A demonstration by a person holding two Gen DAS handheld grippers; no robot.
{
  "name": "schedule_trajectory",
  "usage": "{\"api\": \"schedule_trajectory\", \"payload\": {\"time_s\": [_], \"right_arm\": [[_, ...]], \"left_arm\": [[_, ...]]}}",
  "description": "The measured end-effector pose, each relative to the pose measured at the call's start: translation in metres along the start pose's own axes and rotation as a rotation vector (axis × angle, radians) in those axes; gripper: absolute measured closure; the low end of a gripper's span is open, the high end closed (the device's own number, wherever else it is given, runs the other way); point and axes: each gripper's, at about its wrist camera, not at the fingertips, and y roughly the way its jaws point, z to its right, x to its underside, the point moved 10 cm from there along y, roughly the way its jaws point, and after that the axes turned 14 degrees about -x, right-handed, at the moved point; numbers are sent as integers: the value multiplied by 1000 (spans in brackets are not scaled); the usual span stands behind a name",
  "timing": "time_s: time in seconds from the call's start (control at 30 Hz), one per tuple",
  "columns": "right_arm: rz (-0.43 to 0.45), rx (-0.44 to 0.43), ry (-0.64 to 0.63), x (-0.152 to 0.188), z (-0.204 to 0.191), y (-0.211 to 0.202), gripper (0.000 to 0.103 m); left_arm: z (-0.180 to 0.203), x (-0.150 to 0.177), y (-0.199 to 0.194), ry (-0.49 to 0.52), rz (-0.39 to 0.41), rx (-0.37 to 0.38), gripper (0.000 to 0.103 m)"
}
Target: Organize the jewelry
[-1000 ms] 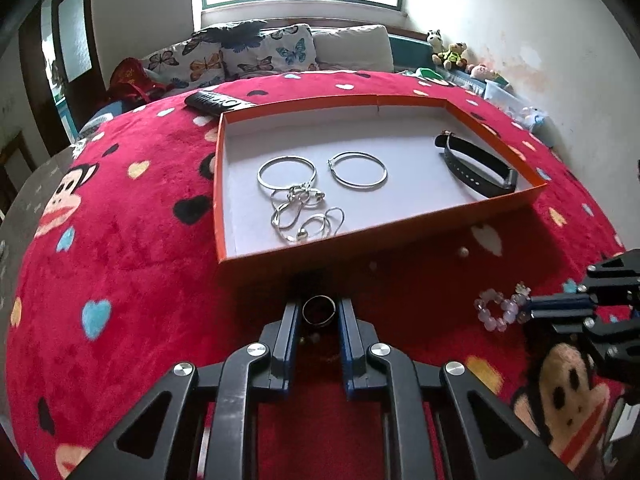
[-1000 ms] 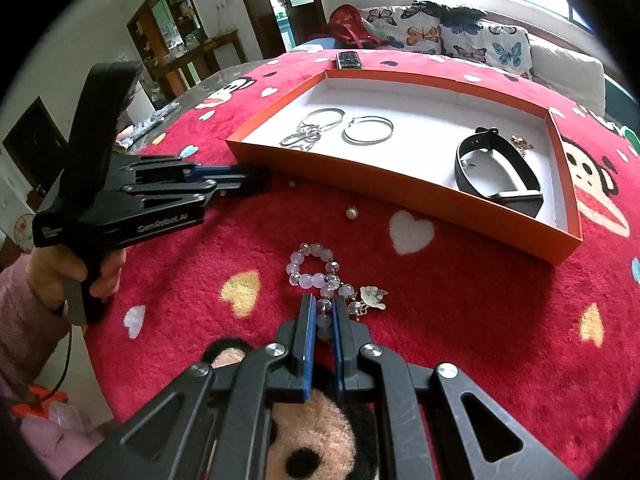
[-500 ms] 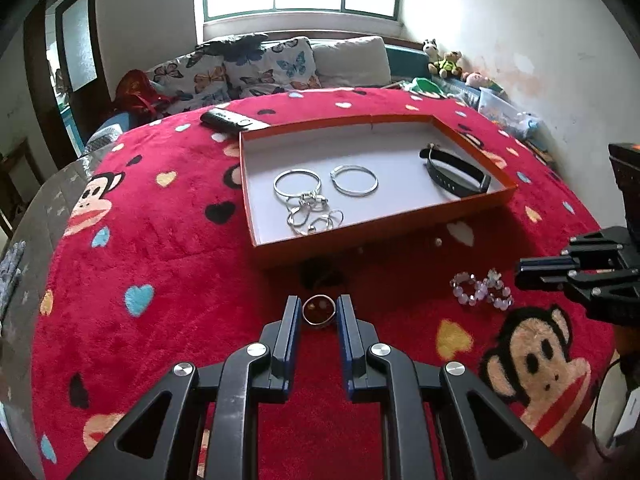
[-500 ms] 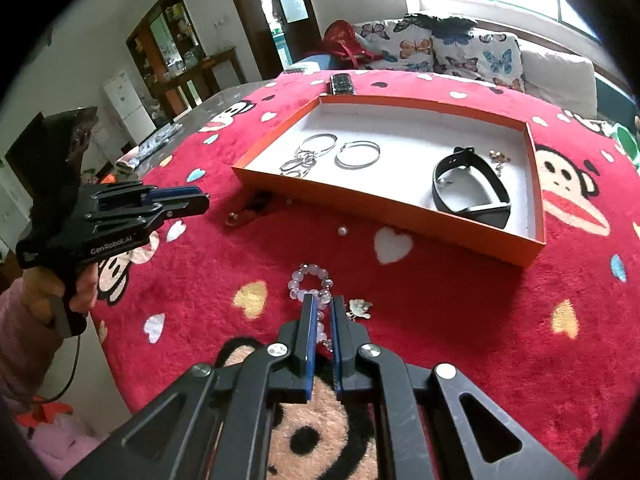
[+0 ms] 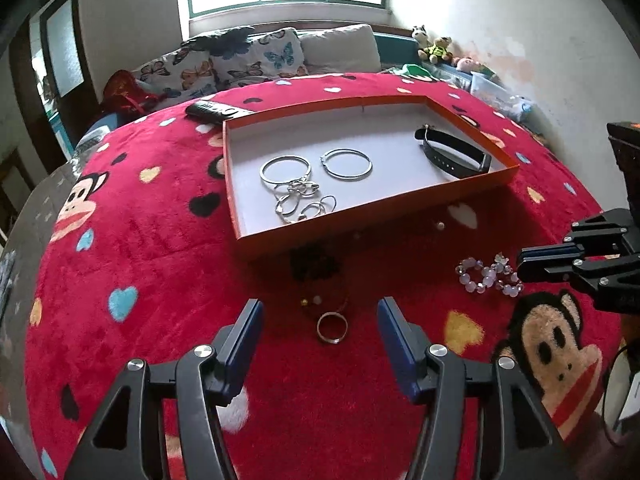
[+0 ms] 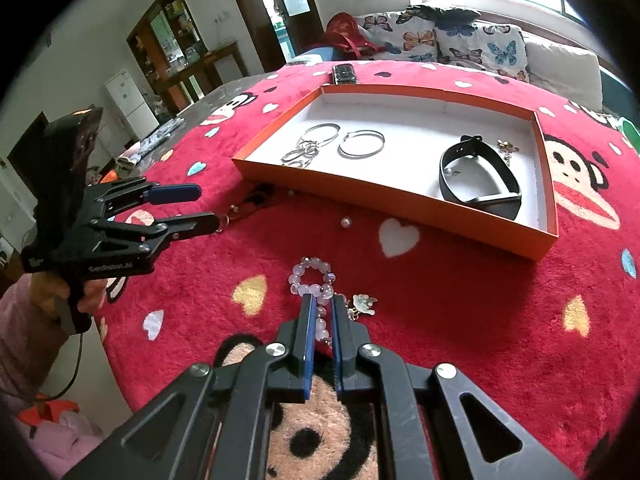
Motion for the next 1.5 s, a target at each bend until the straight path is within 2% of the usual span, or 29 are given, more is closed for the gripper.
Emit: {"api": "schedule_trajectory", "payload": {"time_s": [0.17, 0.3, 0.5, 0.6, 0.73, 0.77, 0.83, 0.9, 0.93, 1.23, 1.43, 1.47, 1.5], "right_arm": [[5, 1, 6, -1, 2, 0, 94], [5, 1, 7, -1, 3, 0, 94], [-8, -10, 1, 1, 0, 3, 94], [-15, -7, -12, 3, -3, 4, 94], [-18, -1, -10, 3, -1, 3, 94], [-19, -1, -10, 3, -1, 2, 93], [-19, -1, -11, 3, -1, 2, 86], [-22, 8, -19, 3, 0, 2, 56], [-18, 13, -26, 2, 0, 2, 53], [-66, 50, -72, -2, 11, 22, 52], [-89, 74, -176, -4, 1, 32, 52], [-98, 88, -199, -2, -1, 33, 54], [-104, 89, -213, -1, -3, 32, 69]], "left_arm": [[7, -2, 9, 32, -3, 0, 41], [8, 2, 7, 27, 1, 1, 48], [14, 13, 8, 26, -16, -13, 67], [18, 15, 8, 38, -6, -24, 71], [16, 15, 8, 23, -8, -19, 84], [15, 16, 8, 18, -8, -18, 84], [13, 16, 6, 5, -8, -13, 84], [11, 15, 5, -4, -5, -15, 84], [10, 15, 4, -9, -3, -10, 84], [1, 8, -12, -47, 20, 13, 84], [-8, 4, -20, -60, 34, 6, 84], [-10, 4, -21, -62, 37, 3, 84], [-11, 3, -23, -64, 40, 1, 84]]}}
